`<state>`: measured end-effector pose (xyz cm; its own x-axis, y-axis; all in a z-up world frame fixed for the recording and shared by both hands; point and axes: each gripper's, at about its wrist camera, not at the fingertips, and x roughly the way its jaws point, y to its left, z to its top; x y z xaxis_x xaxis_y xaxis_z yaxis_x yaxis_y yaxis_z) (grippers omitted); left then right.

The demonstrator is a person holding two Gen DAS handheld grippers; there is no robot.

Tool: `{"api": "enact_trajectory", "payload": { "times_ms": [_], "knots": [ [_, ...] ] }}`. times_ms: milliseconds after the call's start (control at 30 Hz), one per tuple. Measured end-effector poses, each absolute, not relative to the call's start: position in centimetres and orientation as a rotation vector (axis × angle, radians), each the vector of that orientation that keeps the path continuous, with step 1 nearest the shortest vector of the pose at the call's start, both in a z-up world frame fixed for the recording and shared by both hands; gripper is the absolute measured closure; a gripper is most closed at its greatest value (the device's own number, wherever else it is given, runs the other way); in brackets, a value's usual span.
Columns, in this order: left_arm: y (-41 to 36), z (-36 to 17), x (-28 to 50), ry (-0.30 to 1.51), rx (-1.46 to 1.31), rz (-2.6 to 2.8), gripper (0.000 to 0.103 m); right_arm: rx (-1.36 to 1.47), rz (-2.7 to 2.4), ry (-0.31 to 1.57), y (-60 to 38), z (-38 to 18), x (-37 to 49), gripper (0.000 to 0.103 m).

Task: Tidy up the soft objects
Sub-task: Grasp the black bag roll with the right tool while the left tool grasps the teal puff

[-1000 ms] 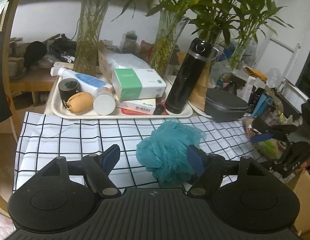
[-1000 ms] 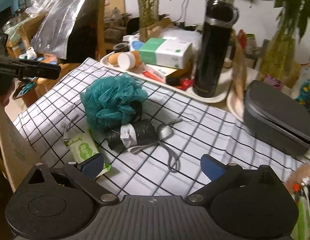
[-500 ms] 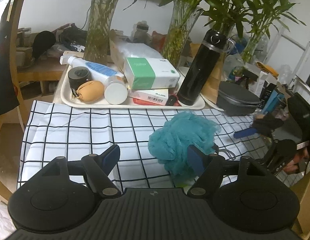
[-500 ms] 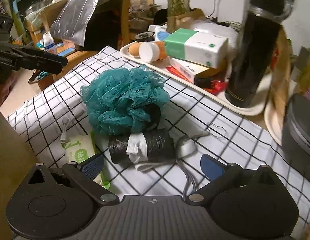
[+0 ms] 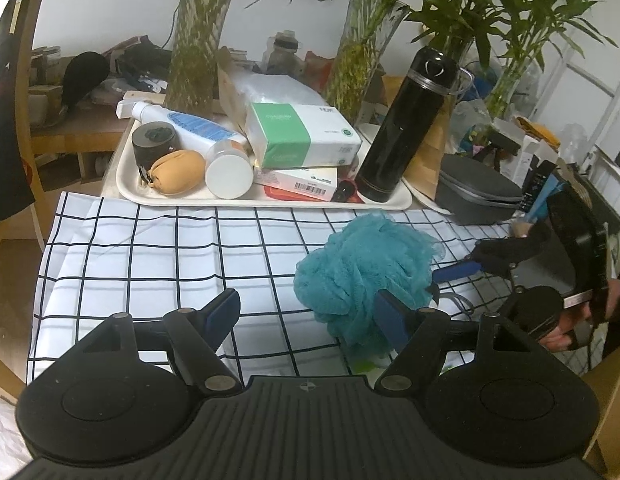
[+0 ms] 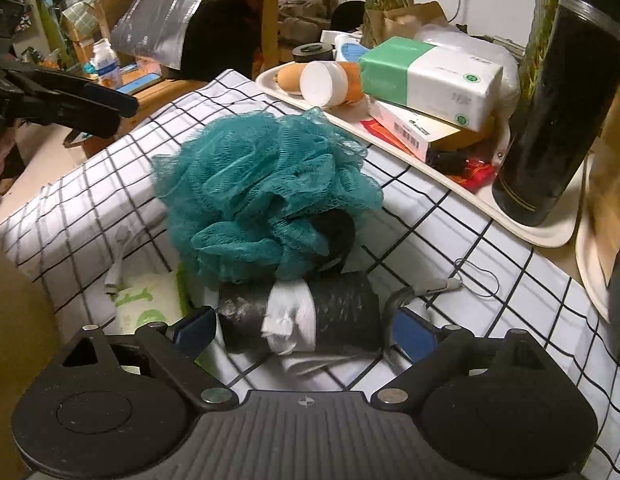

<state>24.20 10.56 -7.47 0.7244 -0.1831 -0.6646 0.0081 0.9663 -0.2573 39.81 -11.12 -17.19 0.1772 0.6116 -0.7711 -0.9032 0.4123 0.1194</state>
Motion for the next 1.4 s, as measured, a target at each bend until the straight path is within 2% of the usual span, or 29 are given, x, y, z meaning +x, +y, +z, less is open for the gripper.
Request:
{"api": "enact_trajectory", "payload": {
  "times_ms": [333,800,1400],
  "knots": [
    [10.0,-7.6,24.5,0.750,-0.237,-0.134,0.030,-0.450,1.128,0.855,-10.0,-17.6,39.3,0.021],
    [8.0,-7.6,25.3,0.717,-0.178,-0.213,0.030,-0.404,1.158,0.815,-13.4,-12.8,39.1,0.022],
    [6.4,-10.6,29.7,0.799,-0.148,-0.303,0.030,-0.361,0.958,0.772,-20.3,-9.9,37.3,0.022]
  ]
}}
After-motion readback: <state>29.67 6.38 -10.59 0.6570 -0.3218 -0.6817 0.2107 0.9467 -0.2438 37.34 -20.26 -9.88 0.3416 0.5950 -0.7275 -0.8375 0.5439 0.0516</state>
